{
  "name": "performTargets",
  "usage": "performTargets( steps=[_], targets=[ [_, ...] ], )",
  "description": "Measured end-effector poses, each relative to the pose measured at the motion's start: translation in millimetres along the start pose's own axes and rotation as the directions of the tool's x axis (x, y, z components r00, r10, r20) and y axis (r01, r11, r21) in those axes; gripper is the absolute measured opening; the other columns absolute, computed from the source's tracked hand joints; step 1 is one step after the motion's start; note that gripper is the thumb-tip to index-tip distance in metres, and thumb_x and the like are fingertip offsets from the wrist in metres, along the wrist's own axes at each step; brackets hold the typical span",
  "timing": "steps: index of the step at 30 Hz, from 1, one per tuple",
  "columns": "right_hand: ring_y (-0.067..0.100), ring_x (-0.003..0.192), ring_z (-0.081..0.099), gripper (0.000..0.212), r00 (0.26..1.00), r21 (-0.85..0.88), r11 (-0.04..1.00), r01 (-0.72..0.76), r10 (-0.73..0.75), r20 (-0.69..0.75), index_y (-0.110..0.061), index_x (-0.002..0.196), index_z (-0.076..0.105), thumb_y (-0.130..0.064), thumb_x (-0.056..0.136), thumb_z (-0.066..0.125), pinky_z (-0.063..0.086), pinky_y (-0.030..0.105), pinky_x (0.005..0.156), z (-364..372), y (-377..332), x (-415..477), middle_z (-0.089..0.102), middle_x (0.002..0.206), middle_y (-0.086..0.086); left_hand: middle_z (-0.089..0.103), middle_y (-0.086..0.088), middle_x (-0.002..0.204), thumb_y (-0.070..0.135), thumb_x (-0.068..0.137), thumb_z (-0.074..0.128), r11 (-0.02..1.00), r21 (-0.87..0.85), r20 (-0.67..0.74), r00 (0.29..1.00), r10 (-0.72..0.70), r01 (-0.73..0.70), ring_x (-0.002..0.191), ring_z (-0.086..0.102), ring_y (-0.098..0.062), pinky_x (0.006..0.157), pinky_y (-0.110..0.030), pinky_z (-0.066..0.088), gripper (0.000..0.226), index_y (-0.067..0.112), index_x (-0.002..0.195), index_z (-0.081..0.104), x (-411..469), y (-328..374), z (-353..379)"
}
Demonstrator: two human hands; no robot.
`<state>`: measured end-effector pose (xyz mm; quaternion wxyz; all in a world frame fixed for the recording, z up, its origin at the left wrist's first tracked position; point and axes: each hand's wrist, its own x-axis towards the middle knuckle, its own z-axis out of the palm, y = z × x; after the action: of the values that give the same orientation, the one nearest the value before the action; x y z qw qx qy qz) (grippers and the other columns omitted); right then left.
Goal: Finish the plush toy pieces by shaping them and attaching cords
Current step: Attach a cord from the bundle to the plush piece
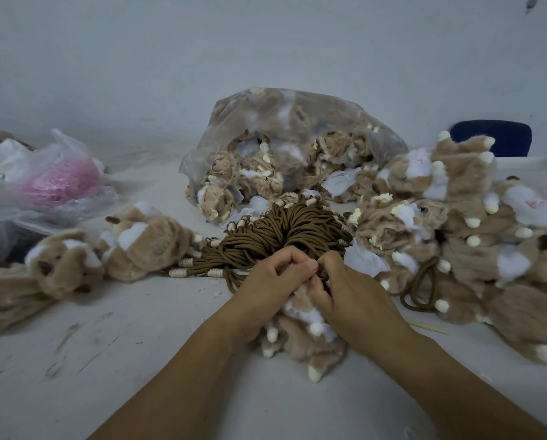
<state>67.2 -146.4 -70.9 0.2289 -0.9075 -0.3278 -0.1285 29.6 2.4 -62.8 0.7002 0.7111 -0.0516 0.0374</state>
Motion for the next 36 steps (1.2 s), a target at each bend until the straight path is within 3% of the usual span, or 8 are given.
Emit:
performTargets(
  steps=[4, 7, 13, 16, 23, 32, 36],
  targets=[
    [0.007, 0.053, 0.042, 0.016, 0.999, 0.014, 1.0, 0.017, -0.018, 0.027, -0.023, 0.093, 0.033, -0.039, 0.095, 0.035, 0.03, 0.023, 0.045, 2.2, 0.1, 0.6, 0.046, 0.063, -0.006, 0.068, 0.0, 0.071, 0.023, 0.093, 0.063, 0.993, -0.082, -0.003, 0.997, -0.081, 0.081, 0.065, 0.064, -0.01, 0.061, -0.021, 0.052, 0.022, 0.026, 0.072, 0.069, 1.0, -1.8, -0.7],
    [0.009, 0.056, 0.046, 0.016, 1.0, 0.064, 0.998, 0.01, -0.012, 0.027, -0.023, 0.092, 0.034, -0.038, 0.094, 0.036, 0.027, 0.023, 0.045, 2.9, 0.8, -0.4, 0.047, 0.063, -0.005, 0.067, -0.001, 0.07, 0.029, 0.085, 0.065, 0.987, -0.124, 0.0, 0.994, -0.107, 0.106, 0.064, 0.064, -0.012, 0.059, -0.022, 0.052, 0.014, 0.024, 0.072, 0.07, 1.6, -2.1, -1.2],
    [0.007, 0.052, 0.043, 0.018, 1.0, 0.091, 0.996, 0.02, -0.021, 0.013, -0.023, 0.091, 0.035, -0.041, 0.093, 0.035, 0.023, 0.023, 0.044, 2.8, 1.6, 1.7, 0.046, 0.061, -0.007, 0.067, -0.004, 0.07, 0.024, 0.091, 0.064, 0.975, -0.194, 0.024, 0.994, -0.11, 0.113, 0.063, 0.063, -0.013, 0.06, -0.023, 0.052, 0.02, 0.02, 0.073, 0.071, 1.8, -3.5, -4.2],
    [0.006, 0.052, 0.044, 0.023, 0.999, 0.097, 0.995, 0.034, -0.033, -0.017, -0.023, 0.093, 0.038, -0.045, 0.09, 0.031, 0.033, 0.021, 0.049, 1.1, 2.6, 0.8, 0.046, 0.06, -0.007, 0.069, -0.008, 0.075, 0.025, 0.083, 0.066, 0.954, -0.261, 0.071, 0.988, -0.137, 0.151, 0.066, 0.066, -0.015, 0.061, -0.026, 0.054, 0.011, 0.016, 0.081, 0.072, 1.4, -3.2, -7.3],
    [0.006, 0.067, 0.051, 0.032, 0.996, 0.167, 0.983, 0.078, -0.07, -0.048, -0.025, 0.096, 0.042, -0.053, 0.09, 0.027, 0.037, 0.022, 0.055, -2.0, 4.9, -1.8, 0.053, 0.071, -0.008, 0.069, -0.007, 0.08, 0.02, 0.079, 0.073, 0.925, -0.323, 0.127, 0.978, -0.165, 0.198, 0.072, 0.066, -0.016, 0.067, -0.027, 0.056, 0.002, 0.02, 0.081, 0.074, 2.4, -6.3, -11.8],
    [0.007, 0.073, 0.049, 0.026, 0.992, 0.207, 0.97, 0.124, -0.117, -0.045, -0.026, 0.094, 0.042, -0.049, 0.093, 0.03, 0.039, 0.027, 0.062, -3.8, 4.7, -3.6, 0.049, 0.073, -0.009, 0.068, -0.011, 0.08, 0.027, 0.081, 0.072, 0.895, -0.377, 0.149, 0.97, -0.194, 0.237, 0.072, 0.067, -0.02, 0.068, -0.03, 0.056, 0.014, 0.013, 0.084, 0.071, 3.4, -6.6, -13.1],
    [0.006, 0.077, 0.05, 0.025, 0.991, 0.18, 0.975, 0.131, -0.125, -0.044, -0.024, 0.104, 0.047, -0.043, 0.095, 0.034, 0.042, 0.029, 0.063, -2.8, 4.1, -3.1, 0.053, 0.084, -0.011, 0.069, -0.012, 0.078, 0.032, 0.077, 0.077, 0.902, -0.375, 0.128, 0.976, -0.179, 0.214, 0.069, 0.067, -0.021, 0.065, -0.029, 0.057, 0.019, 0.013, 0.08, 0.071, 3.2, -6.6, -10.5]
  ],
)
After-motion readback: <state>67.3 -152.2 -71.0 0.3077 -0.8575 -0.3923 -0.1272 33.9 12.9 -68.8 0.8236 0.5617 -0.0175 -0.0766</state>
